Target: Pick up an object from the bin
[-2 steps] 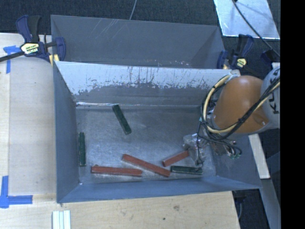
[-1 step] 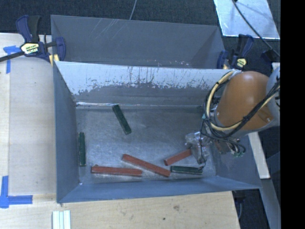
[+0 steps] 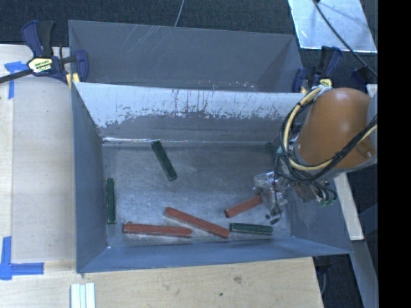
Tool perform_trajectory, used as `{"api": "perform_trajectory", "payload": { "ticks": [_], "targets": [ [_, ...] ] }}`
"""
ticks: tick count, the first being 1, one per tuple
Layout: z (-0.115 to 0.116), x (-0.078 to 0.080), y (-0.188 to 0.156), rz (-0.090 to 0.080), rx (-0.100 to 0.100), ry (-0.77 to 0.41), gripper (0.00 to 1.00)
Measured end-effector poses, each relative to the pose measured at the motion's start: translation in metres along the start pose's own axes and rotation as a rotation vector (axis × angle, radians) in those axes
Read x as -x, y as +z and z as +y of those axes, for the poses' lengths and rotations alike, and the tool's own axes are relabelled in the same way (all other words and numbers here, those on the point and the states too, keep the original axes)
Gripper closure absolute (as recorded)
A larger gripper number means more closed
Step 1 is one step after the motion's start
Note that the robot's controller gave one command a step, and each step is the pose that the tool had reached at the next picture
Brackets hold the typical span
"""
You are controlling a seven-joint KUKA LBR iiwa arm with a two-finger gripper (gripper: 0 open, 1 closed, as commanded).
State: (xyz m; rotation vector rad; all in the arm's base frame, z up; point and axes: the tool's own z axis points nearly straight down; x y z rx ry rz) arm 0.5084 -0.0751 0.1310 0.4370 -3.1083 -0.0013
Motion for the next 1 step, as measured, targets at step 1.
{"api": "perform_trajectory", "payload": {
  "ticks": [1],
  "targets": [
    [-0.0005,0.0011,-0.0184,-0.004,-0.002,0.0,1.0]
  ]
}}
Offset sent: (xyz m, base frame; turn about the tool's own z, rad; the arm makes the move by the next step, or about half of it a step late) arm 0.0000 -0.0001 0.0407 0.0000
